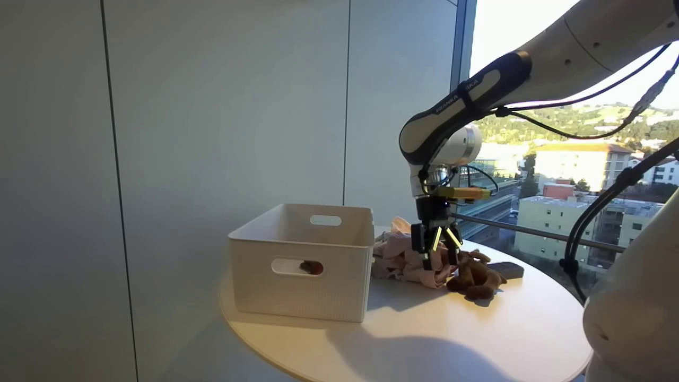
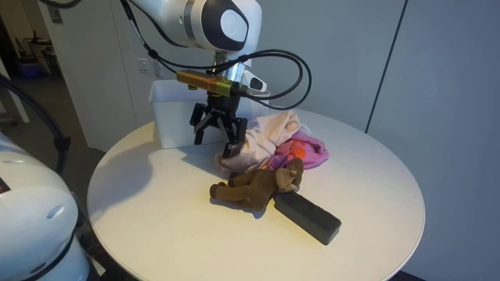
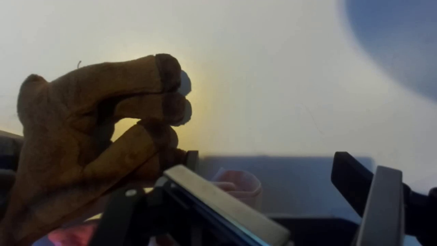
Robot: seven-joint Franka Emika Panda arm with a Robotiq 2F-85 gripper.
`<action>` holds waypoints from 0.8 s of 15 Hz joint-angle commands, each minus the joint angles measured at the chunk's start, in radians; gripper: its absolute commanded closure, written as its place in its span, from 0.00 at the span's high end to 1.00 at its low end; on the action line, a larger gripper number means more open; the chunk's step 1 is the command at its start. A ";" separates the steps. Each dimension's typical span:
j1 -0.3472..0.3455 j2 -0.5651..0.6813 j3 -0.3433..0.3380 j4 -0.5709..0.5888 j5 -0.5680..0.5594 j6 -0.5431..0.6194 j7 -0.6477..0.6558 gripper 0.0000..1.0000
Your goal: Put the plush toy and the clothing into the basket
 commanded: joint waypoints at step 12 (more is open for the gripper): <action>-0.006 0.125 0.009 0.138 -0.018 0.267 0.021 1.00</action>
